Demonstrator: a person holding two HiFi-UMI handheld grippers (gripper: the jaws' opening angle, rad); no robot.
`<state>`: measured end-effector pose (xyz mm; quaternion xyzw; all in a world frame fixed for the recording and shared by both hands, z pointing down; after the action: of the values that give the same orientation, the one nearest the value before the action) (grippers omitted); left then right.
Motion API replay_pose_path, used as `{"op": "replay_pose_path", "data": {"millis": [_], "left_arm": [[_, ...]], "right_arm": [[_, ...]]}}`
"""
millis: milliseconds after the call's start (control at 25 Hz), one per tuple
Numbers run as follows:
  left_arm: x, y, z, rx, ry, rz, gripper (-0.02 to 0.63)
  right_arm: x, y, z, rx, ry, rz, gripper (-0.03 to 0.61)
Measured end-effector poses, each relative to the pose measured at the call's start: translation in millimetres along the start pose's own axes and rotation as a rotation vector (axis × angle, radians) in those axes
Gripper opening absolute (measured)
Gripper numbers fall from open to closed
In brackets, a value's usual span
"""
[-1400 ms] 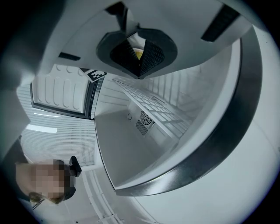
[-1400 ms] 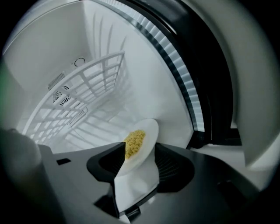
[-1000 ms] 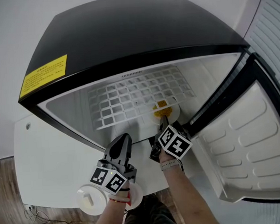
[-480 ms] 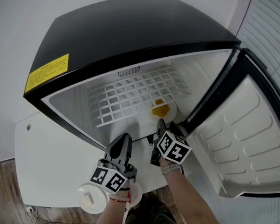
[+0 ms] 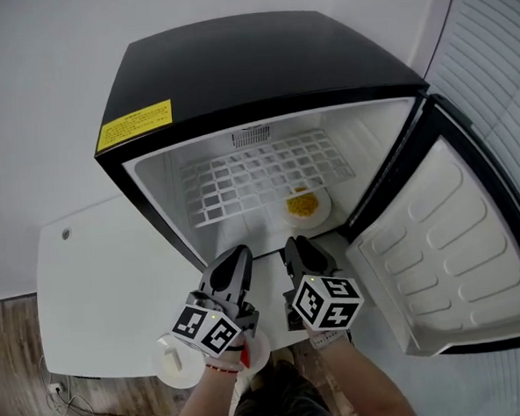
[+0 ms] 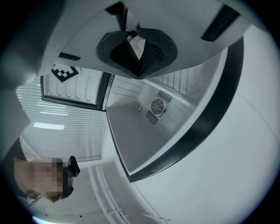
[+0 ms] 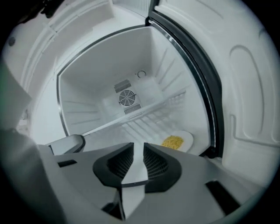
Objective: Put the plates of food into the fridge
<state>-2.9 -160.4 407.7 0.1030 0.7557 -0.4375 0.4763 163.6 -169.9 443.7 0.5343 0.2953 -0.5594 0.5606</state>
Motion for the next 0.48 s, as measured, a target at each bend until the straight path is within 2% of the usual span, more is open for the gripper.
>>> {"op": "replay_pose_path", "data": {"millis": [80, 160, 480], "left_arm": [[5.6, 6.7, -7.5, -0.007, -0.003, 0.013, 0.006], [9.9, 12.4, -15.7, -0.018, -0.004, 0.025, 0.006], [23.2, 25.6, -62.1, -0.025, -0.006, 0.058, 0.006]], "right_arm": [[3.7, -14.3, -14.5, 0.031, 0.008, -0.021, 0.034], [5.5, -27.1, -27.6, 0.065, 0.012, -0.026, 0.008], [1.0, -68.6, -72.3, 0.174, 0.007, -0.064, 0.008]]}}
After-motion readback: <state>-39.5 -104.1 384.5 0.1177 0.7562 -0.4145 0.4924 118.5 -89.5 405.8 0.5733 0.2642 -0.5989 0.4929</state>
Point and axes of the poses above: the fingertips, and each gripper's own axes: z forward along the fingers, y to its right, x out of its top, the point moved 6 cm from there along -z, backward along the fingers, and after that the axes turned 9 degrees about -z, right-handed, at the moved point
